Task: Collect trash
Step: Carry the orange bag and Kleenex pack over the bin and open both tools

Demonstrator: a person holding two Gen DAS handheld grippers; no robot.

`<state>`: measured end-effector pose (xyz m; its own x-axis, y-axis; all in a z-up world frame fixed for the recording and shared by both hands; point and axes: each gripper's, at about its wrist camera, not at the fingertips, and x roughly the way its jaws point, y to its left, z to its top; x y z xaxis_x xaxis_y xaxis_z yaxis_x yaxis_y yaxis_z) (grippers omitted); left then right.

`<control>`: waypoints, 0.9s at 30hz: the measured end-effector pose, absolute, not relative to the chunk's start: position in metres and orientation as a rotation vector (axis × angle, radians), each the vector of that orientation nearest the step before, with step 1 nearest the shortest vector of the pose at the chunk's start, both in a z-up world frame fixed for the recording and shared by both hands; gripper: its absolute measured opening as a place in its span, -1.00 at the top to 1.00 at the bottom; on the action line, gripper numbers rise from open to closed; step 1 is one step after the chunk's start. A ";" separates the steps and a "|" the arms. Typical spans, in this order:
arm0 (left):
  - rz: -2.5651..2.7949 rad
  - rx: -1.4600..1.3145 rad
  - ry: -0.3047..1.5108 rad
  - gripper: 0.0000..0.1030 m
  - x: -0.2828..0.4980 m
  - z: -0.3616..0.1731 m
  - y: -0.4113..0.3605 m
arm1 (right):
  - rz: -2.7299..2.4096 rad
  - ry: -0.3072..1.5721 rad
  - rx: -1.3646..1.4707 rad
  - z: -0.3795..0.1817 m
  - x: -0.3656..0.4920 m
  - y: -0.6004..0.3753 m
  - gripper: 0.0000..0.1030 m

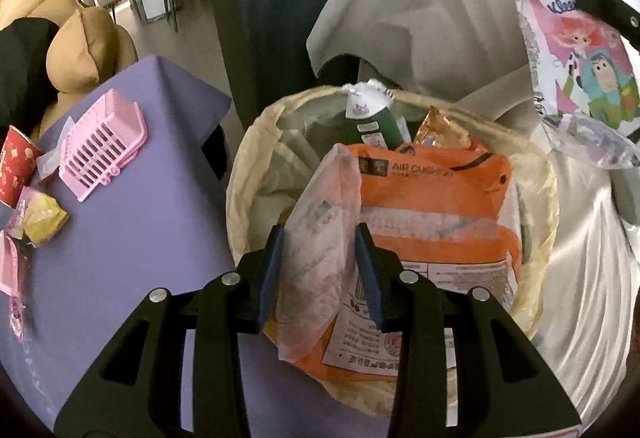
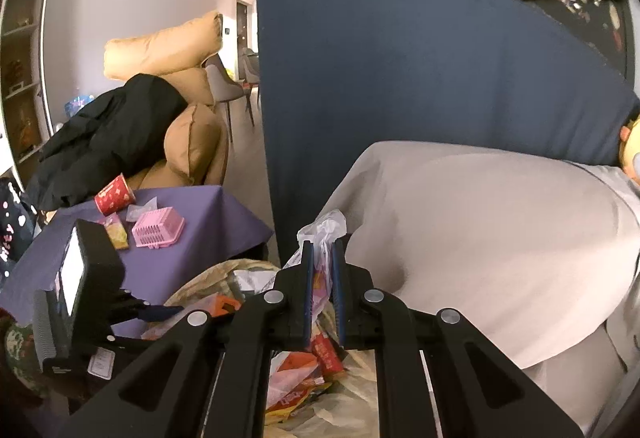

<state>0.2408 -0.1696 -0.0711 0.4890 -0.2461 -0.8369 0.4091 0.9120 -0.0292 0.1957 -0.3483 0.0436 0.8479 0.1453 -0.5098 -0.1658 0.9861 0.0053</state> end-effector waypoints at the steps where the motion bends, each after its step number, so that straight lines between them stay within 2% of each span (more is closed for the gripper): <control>1: -0.400 0.182 0.988 0.33 0.242 -0.071 -0.170 | 0.165 0.537 -0.037 0.042 0.197 -0.348 0.80; 7: -0.402 0.166 0.998 0.29 0.245 -0.073 -0.171 | 0.171 0.566 -0.015 0.031 0.199 -0.352 0.80; 11: -0.453 0.055 0.988 0.05 0.255 -0.066 -0.162 | 0.190 0.579 -0.012 0.024 0.197 -0.349 0.80; 17: -0.422 -0.117 0.928 -0.15 0.259 -0.041 -0.118 | 0.252 0.596 -0.013 0.015 0.196 -0.335 0.80; 23: -0.353 -0.191 0.872 -0.15 0.250 -0.027 -0.074 | 0.342 0.686 -0.071 -0.022 0.206 -0.297 0.80; 27: -0.283 -0.180 0.873 -0.15 0.230 -0.023 -0.047 | 0.294 0.820 -0.175 -0.068 0.228 -0.282 0.80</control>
<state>0.2305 -0.0472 -0.0234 0.6085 -0.3167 -0.7276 0.1706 0.9477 -0.2699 0.2283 -0.2820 -0.0677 0.6448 0.1893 -0.7406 -0.3238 0.9453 -0.0403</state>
